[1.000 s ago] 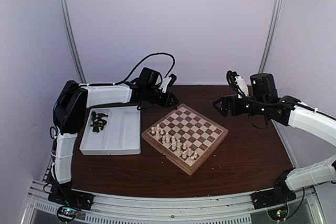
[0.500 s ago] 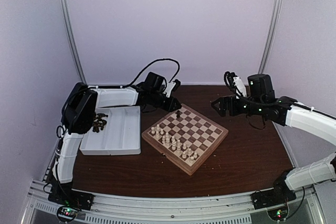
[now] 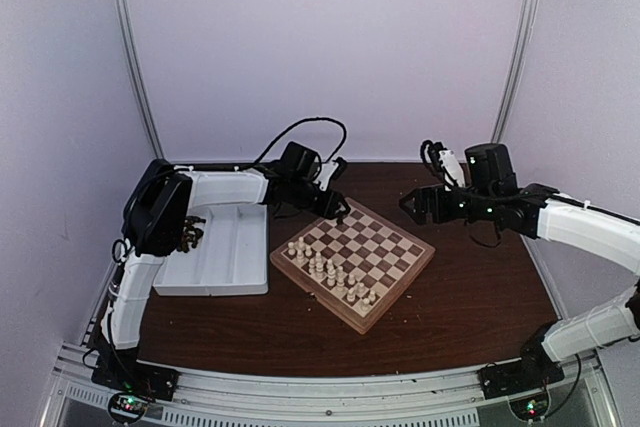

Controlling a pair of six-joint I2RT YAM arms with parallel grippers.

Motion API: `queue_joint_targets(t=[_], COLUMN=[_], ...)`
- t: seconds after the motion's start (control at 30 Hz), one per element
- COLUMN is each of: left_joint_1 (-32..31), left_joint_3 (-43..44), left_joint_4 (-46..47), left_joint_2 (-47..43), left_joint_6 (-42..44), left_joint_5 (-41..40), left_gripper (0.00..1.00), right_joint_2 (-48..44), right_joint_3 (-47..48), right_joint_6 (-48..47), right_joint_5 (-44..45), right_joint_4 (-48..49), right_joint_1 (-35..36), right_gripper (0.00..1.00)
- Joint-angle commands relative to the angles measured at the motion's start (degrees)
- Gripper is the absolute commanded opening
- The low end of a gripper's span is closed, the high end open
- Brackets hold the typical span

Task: Set up the chess pieces on the board
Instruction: Place the chess piece on the chessboard, then pick up the chess piece from the chessboard.

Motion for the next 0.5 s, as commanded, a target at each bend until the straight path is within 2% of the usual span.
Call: queue_joint_targets(t=[0.0, 0.2, 0.33, 0.47], left_joint_1=[-0.25, -0.25, -0.16, 0.04], left_joint_3=[2.31, -0.06, -1.70, -9.91], left_joint_4=[-2.11, -6.20, -14.26, -15.43], left_joint_2=[-3.49, -10.55, -16.58, -24.47], left_joint_6=[0.90, 1.33, 2.45, 2.13], left_joint_5=[-0.33, -3.07, -10.26, -16.25], left_gripper=[0.43, 0.57, 0.60, 0.63], right_joint_2=[1.00, 5.94, 10.07, 15.50], right_joint_3=[0.22, 5.05, 8.80, 13.74], right_joint_6=[0.76, 0.28, 0.42, 0.09], right_joint_5=[-0.64, -0.83, -1.46, 0.00], right_joint_4=[0.58, -4.62, -6.46, -9.09], right_joint_1=[0.30, 0.39, 1.02, 3.54], right_gripper=[1.00, 0.99, 0.95, 0.89])
